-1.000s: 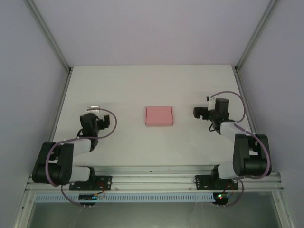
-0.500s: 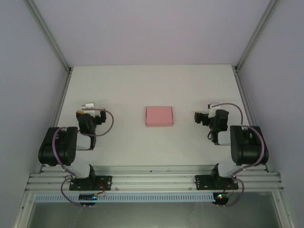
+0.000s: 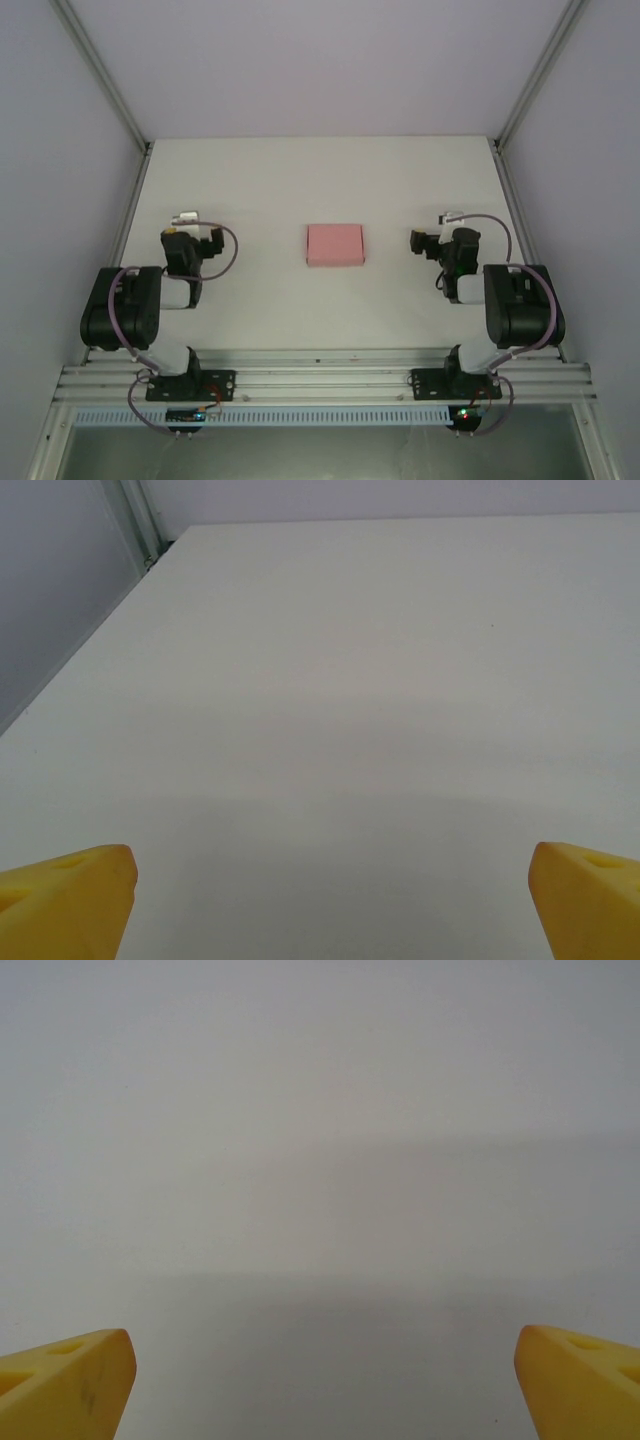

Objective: Assemble paper box

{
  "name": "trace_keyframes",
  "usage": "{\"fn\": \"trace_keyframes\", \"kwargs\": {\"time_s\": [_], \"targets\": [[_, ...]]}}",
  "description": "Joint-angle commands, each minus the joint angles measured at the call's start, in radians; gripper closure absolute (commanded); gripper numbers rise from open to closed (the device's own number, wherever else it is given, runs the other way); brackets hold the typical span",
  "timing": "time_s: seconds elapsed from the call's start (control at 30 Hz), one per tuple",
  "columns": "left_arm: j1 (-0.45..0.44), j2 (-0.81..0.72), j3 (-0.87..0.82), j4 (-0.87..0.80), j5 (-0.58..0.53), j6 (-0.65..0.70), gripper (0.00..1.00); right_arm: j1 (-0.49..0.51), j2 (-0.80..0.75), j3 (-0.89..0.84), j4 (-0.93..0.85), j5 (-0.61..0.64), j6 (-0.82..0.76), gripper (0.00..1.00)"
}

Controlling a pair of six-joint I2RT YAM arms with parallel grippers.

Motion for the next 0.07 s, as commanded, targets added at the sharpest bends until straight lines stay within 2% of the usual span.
{"fn": "trace_keyframes", "kwargs": {"time_s": [0.0,0.03], "targets": [[0.006,-0.011,0.013,-0.001,0.016,-0.012,0.01,0.005,-0.003,0.014,0.017,0.017,0.016,0.01],[0.006,-0.011,0.013,-0.002,0.015,-0.012,0.0,0.005,-0.003,0.013,0.017,0.016,0.017,0.01]]}}
